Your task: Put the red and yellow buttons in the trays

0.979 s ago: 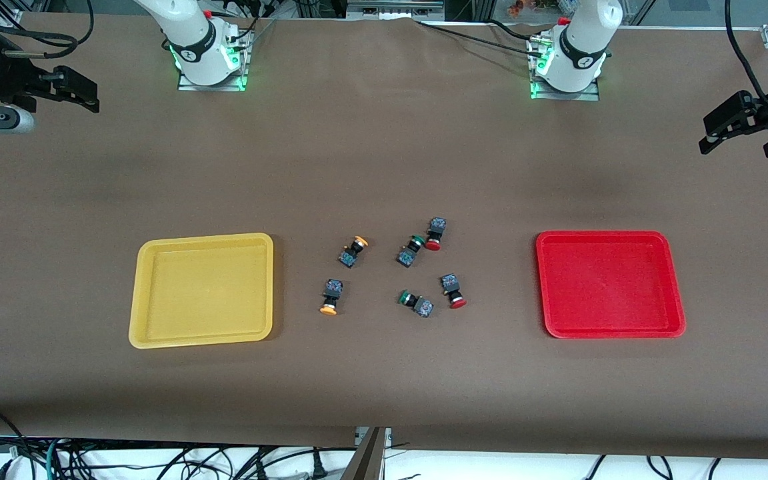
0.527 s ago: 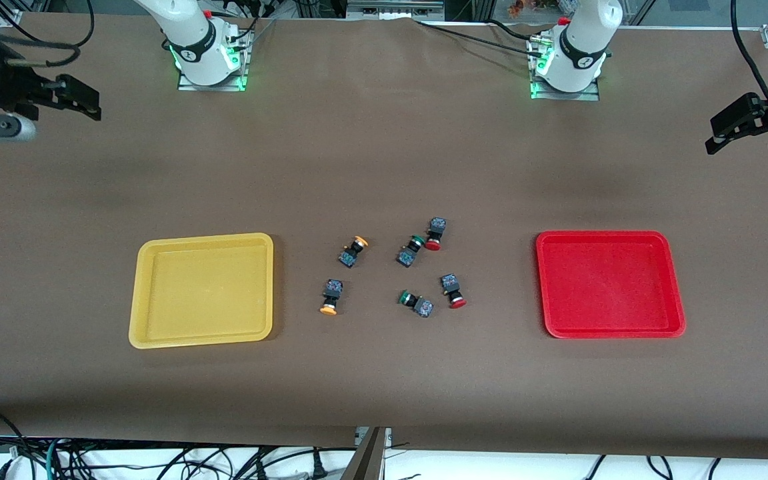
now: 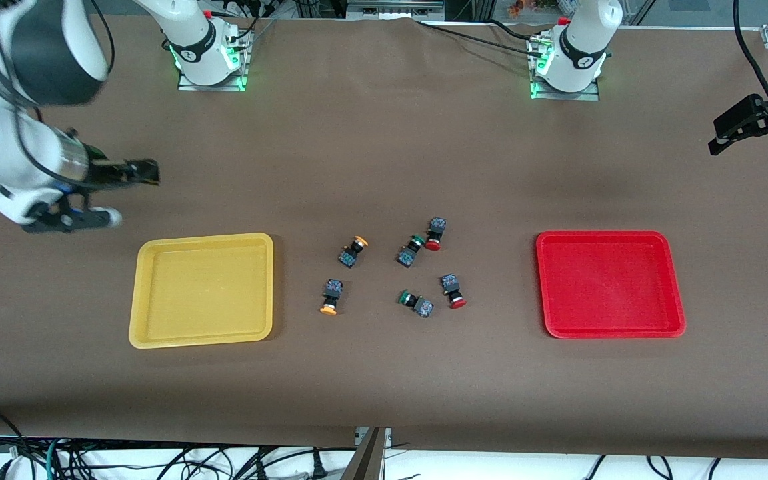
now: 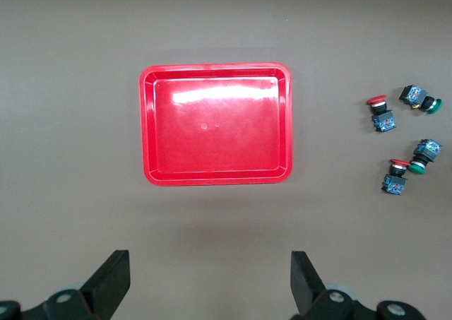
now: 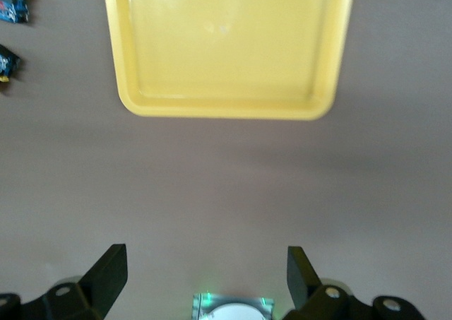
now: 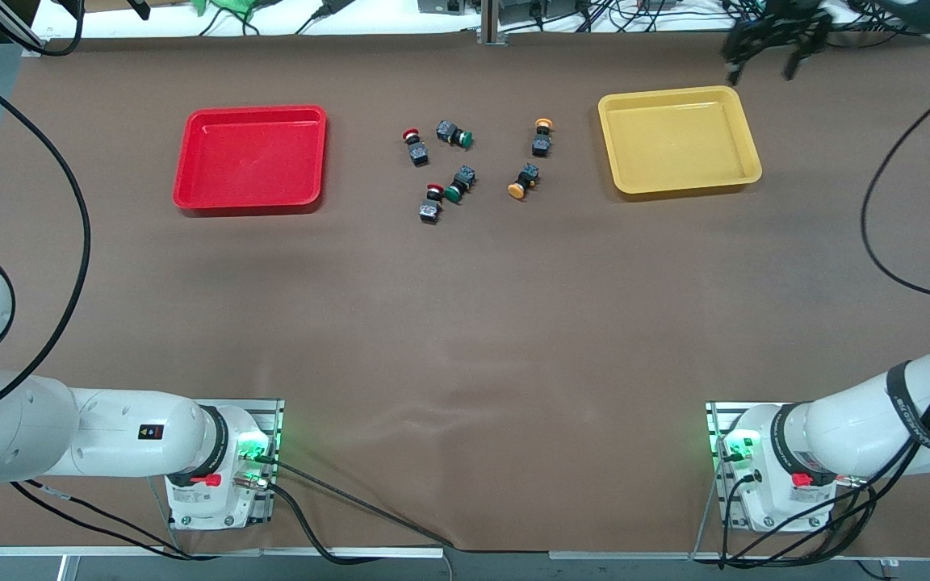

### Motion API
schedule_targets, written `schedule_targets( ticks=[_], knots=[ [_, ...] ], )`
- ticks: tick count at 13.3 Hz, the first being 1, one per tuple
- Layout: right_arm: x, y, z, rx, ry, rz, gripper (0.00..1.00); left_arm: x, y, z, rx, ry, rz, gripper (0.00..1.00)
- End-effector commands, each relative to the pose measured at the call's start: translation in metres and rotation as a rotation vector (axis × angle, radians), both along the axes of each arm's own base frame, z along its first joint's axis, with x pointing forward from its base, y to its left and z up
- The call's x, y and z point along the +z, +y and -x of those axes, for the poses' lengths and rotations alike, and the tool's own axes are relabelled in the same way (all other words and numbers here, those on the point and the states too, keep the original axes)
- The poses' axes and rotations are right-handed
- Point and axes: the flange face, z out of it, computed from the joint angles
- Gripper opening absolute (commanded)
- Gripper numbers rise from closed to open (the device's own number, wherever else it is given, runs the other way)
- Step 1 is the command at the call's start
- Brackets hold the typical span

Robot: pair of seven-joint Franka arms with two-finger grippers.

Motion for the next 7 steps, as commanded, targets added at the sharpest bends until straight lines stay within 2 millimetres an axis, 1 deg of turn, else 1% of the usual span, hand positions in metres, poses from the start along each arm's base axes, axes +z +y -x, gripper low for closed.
schedule_targets(
  ticks=[1, 2, 3, 4, 5, 6, 7],
  knots=[
    [-0.040, 0.032, -0.028, -0.121, -0.083, -0.025, 1.00, -0.032, -0.015, -0.024, -0.038, 0.063, -0.008, 1.00],
    [-0.061, 0.056, -0.032, -0.160, -0.090, -0.015, 1.00, -0.051, -0.029, -0.034, -0.063, 0.096, -0.007, 1.00],
    [-0.078, 0.077, -0.032, -0.218, -0.094, 0.002, 1.00, -0.076, -0.050, -0.044, -0.098, 0.137, -0.007, 1.00],
    [-0.087, 0.093, -0.032, -0.280, -0.106, 0.012, 1.00, -0.108, -0.064, -0.058, -0.117, 0.177, -0.002, 1.00],
    [-0.097, 0.112, -0.030, -0.318, -0.116, 0.022, 1.00, -0.139, -0.081, -0.074, -0.131, 0.175, 0.020, 1.00],
    [-0.111, 0.129, -0.029, -0.346, -0.118, 0.028, 1.00, -0.172, -0.100, -0.088, -0.139, 0.167, 0.024, 1.00],
    [-0.125, 0.145, -0.028, -0.399, -0.127, 0.035, 1.00, -0.201, -0.115, -0.096, -0.129, 0.180, 0.019, 1.00]
  ],
)
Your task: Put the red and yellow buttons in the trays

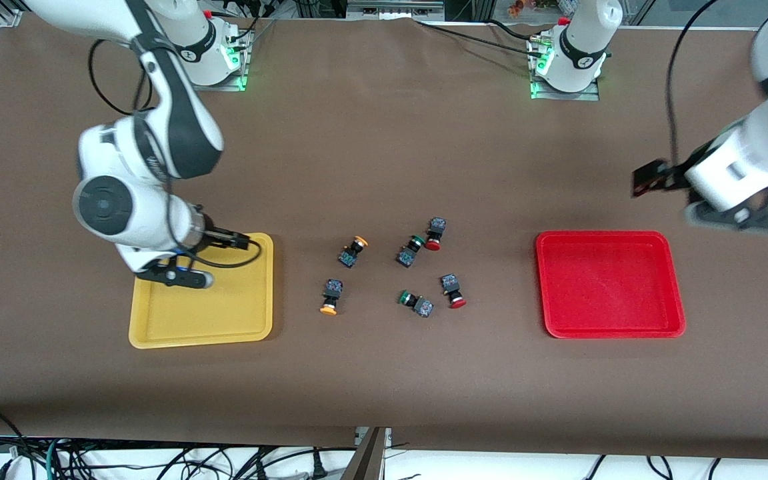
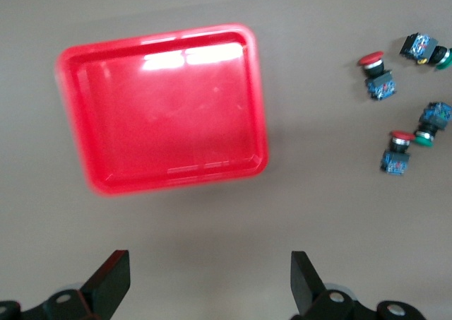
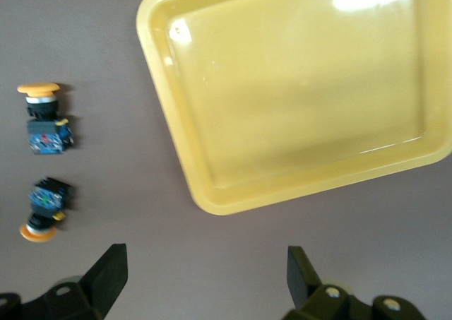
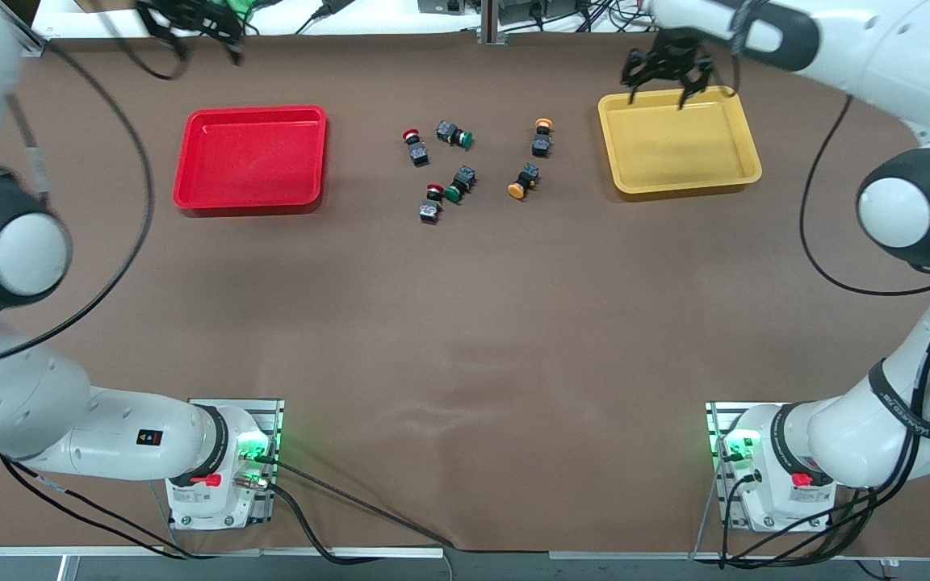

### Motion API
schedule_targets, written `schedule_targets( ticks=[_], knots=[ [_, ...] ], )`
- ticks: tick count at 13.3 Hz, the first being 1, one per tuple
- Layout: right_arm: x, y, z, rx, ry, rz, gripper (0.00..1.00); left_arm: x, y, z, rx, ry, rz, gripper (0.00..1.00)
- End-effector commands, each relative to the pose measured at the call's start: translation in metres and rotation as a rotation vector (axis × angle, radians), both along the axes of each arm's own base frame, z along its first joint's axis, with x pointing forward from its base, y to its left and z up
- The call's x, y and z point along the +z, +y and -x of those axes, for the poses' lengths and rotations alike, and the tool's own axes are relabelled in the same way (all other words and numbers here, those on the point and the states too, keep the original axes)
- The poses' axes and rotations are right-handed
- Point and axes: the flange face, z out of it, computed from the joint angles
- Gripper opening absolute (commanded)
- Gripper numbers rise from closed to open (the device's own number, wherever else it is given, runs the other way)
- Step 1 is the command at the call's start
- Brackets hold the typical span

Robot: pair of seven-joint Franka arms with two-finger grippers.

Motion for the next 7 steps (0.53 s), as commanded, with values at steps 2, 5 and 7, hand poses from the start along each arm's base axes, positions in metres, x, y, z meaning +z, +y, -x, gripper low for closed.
schedule_targets(
  ticks=[2, 5, 7],
  knots=[
    [-0.045, 0.072, 0.008, -0.204, -0.054, -0.006, 1.00, -0.085, -0.060, -0.037, 0.055, -0.027, 0.004, 1.00],
    [-0.099, 0.132, 0.018, -0.369, -0.123, -0.057, 1.00, -0.152, -0.141, -0.044, 0.262, -0.098, -0.017, 1.00],
    [-0.128, 0.164, 0.029, -0.403, -0.160, -0.096, 1.00, -0.190, -0.161, -0.052, 0.441, -0.143, 0.004, 1.00]
  ],
)
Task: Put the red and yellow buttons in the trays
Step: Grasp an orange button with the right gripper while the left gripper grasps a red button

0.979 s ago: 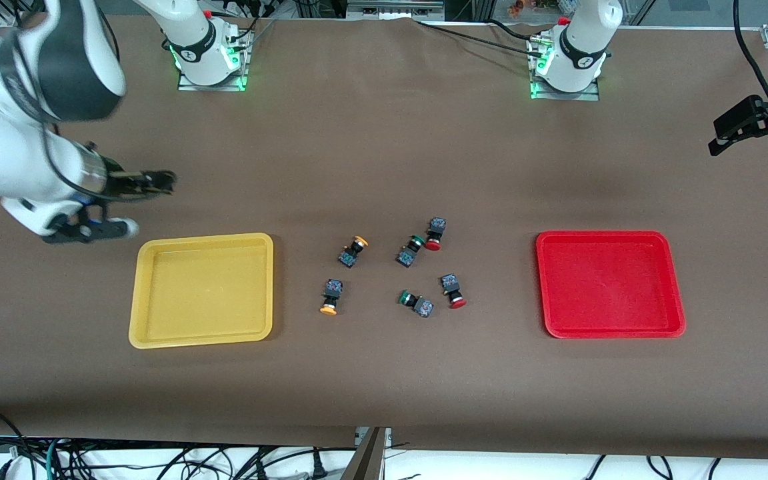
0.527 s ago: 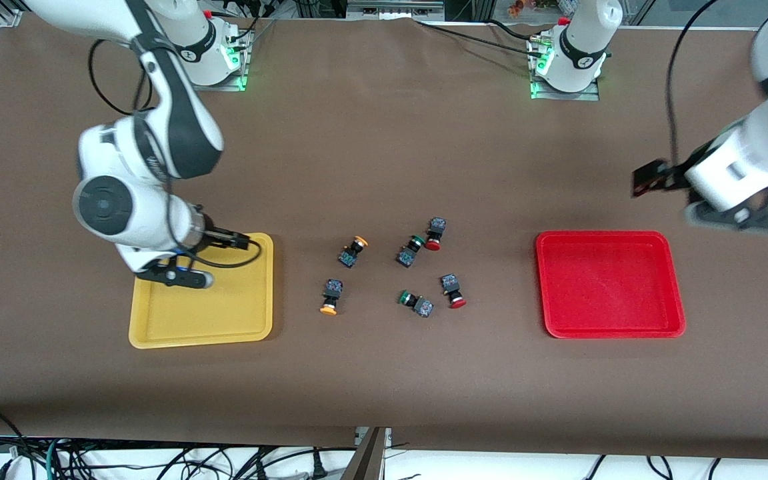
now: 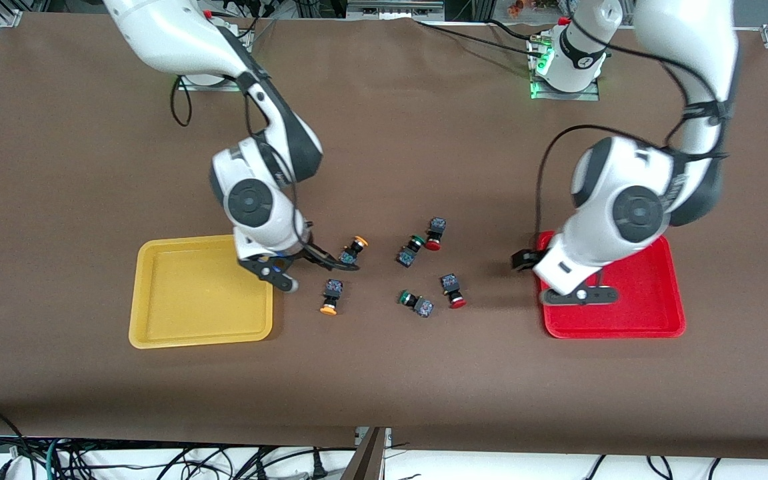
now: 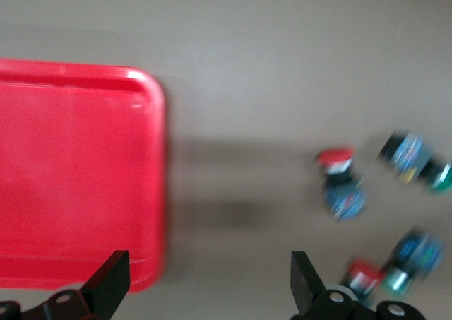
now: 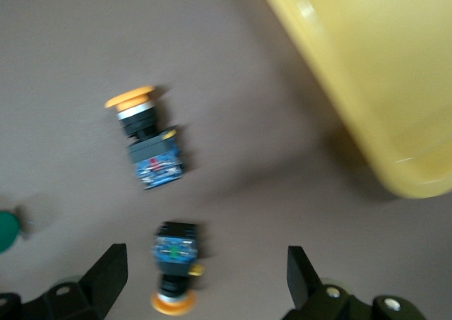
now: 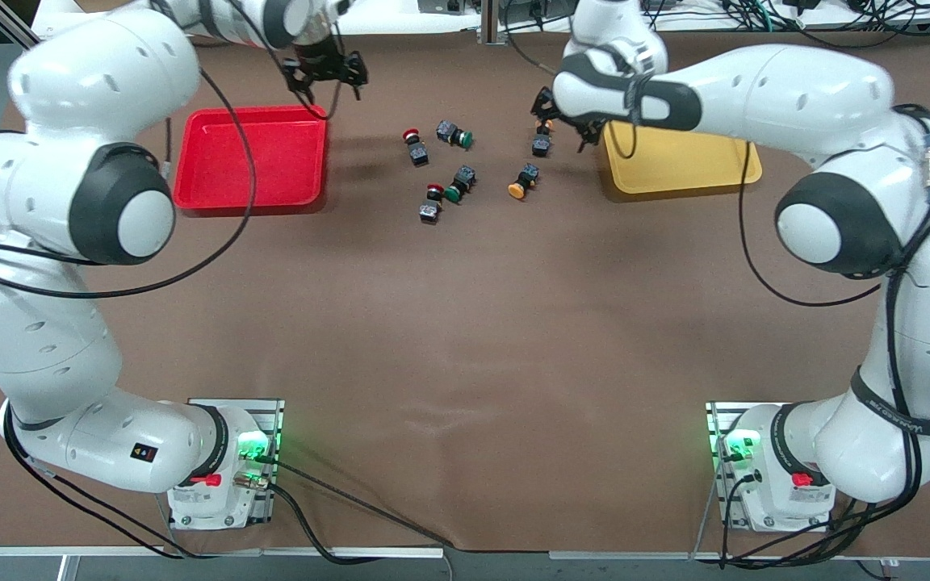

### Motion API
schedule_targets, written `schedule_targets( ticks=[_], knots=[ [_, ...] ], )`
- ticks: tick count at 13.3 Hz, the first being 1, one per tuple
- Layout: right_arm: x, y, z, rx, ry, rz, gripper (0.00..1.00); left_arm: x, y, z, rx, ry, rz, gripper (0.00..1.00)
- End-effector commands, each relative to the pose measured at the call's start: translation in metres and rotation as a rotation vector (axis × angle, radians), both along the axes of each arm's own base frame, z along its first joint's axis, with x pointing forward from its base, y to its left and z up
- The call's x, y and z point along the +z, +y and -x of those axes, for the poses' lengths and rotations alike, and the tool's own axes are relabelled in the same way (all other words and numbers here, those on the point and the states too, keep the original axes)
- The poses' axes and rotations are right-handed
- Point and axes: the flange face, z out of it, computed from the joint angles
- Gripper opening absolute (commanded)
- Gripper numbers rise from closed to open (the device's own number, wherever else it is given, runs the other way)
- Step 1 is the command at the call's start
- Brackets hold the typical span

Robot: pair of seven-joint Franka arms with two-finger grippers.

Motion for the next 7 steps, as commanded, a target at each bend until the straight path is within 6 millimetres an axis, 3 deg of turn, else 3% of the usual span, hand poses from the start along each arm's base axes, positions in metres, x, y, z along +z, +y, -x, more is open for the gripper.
schedule_targets(
  ticks=[1, 3, 5, 7],
  knots=[
    [-0.032, 0.020, 0.005, -0.059, -0.018, -0.032, 1.00, -0.046, -0.038, -0.005, 0.130, -0.040, 0.013, 1.00],
    [-0.052, 0.023, 0.008, -0.067, -0.012, -0.030, 1.00, -0.080, -0.071, 0.004, 0.138, -0.062, 0.012, 1.00],
    [-0.069, 0.044, 0.020, -0.074, -0.023, -0.048, 1.00, -0.103, -0.081, 0.003, 0.145, -0.105, 0.036, 1.00],
    [-0.071, 0.047, 0.021, -0.067, -0.032, -0.055, 0.95, -0.121, -0.088, 0.005, 0.143, -0.118, 0.043, 1.00]
  ],
)
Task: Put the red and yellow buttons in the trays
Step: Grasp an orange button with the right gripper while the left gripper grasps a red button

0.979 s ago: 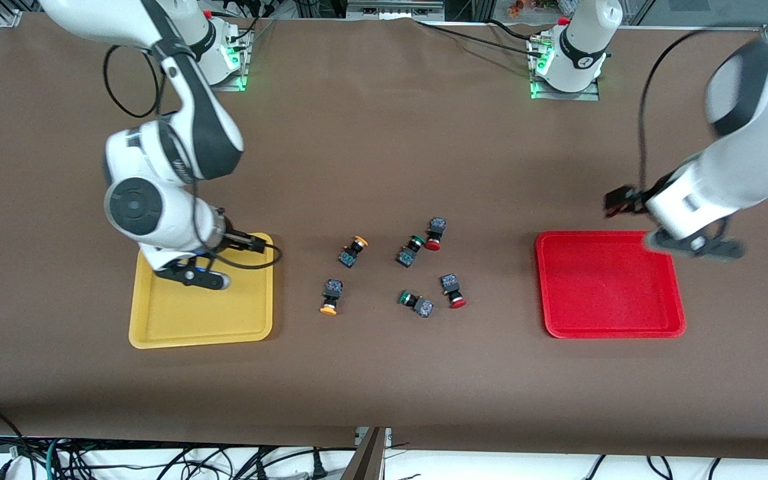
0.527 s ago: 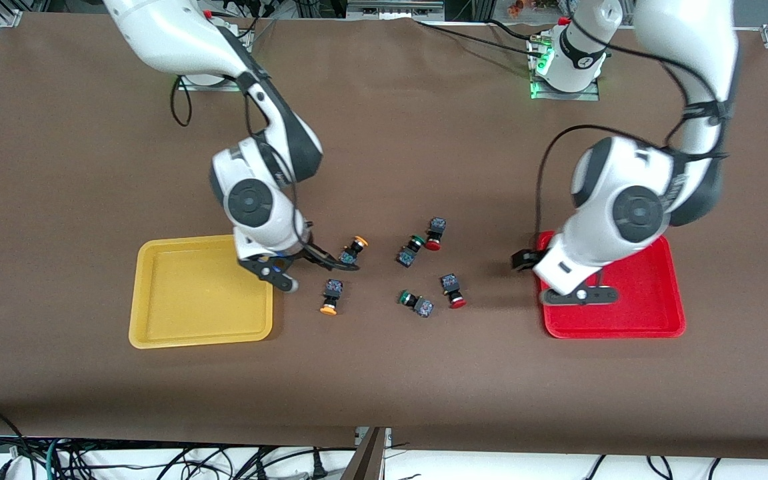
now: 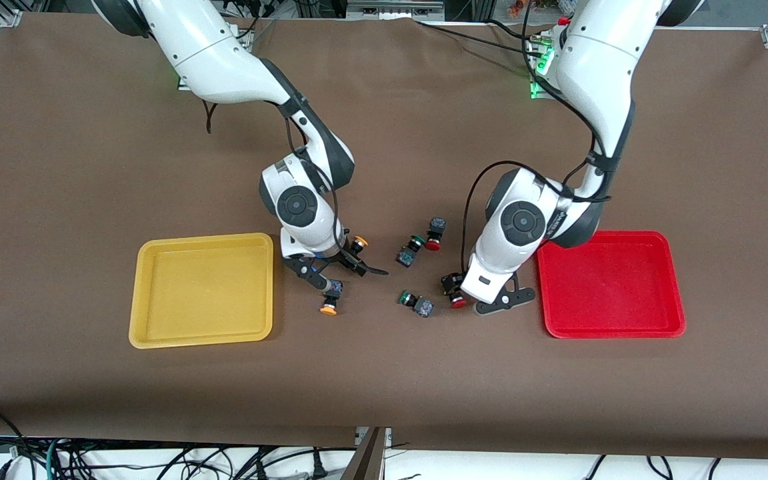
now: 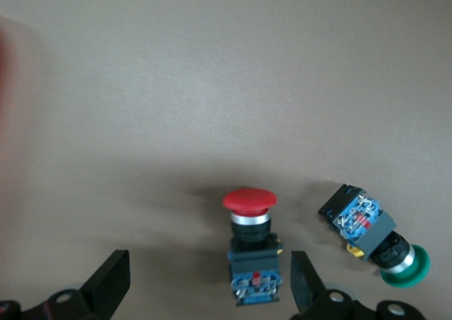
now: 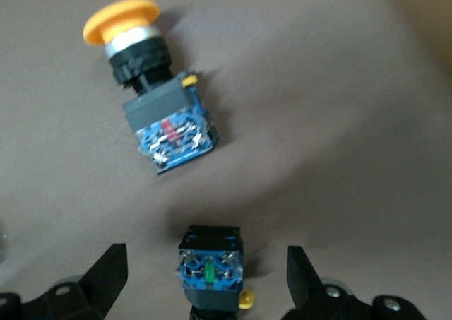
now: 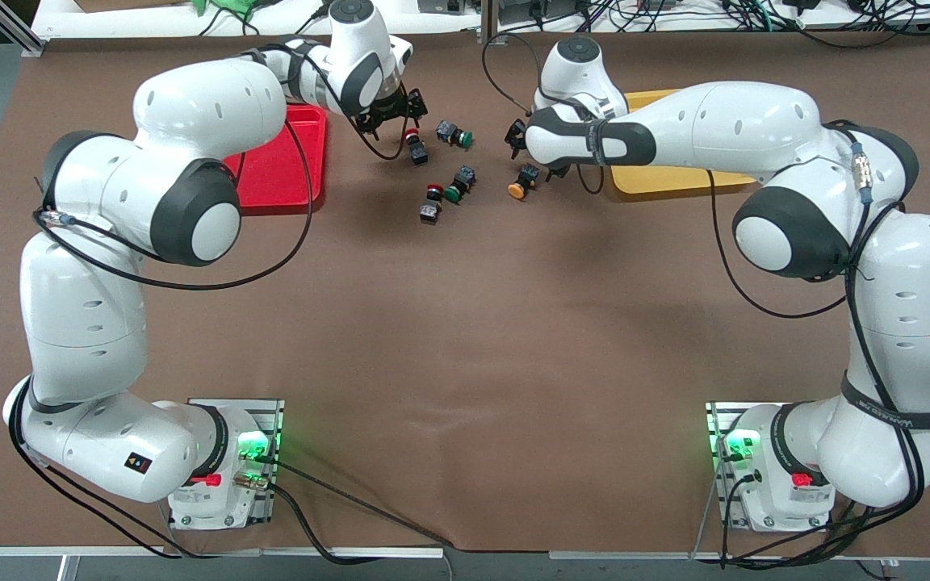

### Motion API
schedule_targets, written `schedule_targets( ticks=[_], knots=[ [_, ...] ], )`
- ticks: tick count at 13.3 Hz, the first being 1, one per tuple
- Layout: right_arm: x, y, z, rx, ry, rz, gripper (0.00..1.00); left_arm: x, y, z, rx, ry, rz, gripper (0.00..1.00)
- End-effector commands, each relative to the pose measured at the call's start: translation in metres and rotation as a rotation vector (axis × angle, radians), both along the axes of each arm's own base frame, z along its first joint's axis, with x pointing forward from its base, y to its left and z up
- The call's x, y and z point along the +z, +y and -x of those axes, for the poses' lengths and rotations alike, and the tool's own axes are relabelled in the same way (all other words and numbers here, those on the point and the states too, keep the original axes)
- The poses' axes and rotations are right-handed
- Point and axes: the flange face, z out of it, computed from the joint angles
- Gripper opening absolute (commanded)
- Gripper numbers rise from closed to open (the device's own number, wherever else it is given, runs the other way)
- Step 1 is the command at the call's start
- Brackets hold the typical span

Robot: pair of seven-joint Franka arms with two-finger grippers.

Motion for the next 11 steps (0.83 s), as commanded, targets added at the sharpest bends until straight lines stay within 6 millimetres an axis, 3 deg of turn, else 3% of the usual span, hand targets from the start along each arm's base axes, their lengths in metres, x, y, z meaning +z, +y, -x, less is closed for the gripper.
schedule_targets(
  ticks=[1, 2, 3, 4, 6, 7, 8, 10, 11],
  knots=[
    [0.001, 0.011, 0.003, -0.008, -0.010, -0.015, 0.60, -0.017, -0.006, -0.006, 0.011, -0.044, 0.006, 1.00],
    [0.001, 0.014, 0.005, 0.006, -0.013, -0.015, 0.29, -0.026, -0.015, -0.002, 0.011, -0.051, 0.012, 1.00],
    [0.000, 0.015, 0.007, 0.030, -0.019, -0.007, 0.11, -0.036, -0.023, 0.002, 0.037, -0.050, 0.015, 1.00],
    [0.002, 0.008, 0.001, 0.039, -0.020, -0.010, 0.00, -0.041, -0.028, 0.005, 0.059, -0.053, 0.021, 1.00],
    [0.014, 0.000, -0.005, 0.079, -0.021, 0.001, 0.00, -0.048, -0.029, 0.007, 0.058, -0.051, 0.019, 1.00],
    [0.030, -0.014, -0.011, 0.100, 0.000, 0.018, 0.00, -0.054, -0.029, 0.008, 0.057, -0.045, 0.014, 0.80],
    [0.057, -0.042, -0.024, 0.137, 0.026, 0.033, 0.00, -0.054, -0.032, 0.010, 0.052, -0.044, 0.015, 0.49],
    [0.101, -0.108, -0.045, 0.274, 0.089, 0.049, 0.00, -0.052, -0.029, 0.009, 0.045, -0.041, 0.008, 0.04],
    [0.114, -0.145, -0.055, 0.353, 0.114, 0.046, 0.00, -0.050, -0.029, 0.009, 0.043, -0.040, 0.008, 0.00]
  ],
)
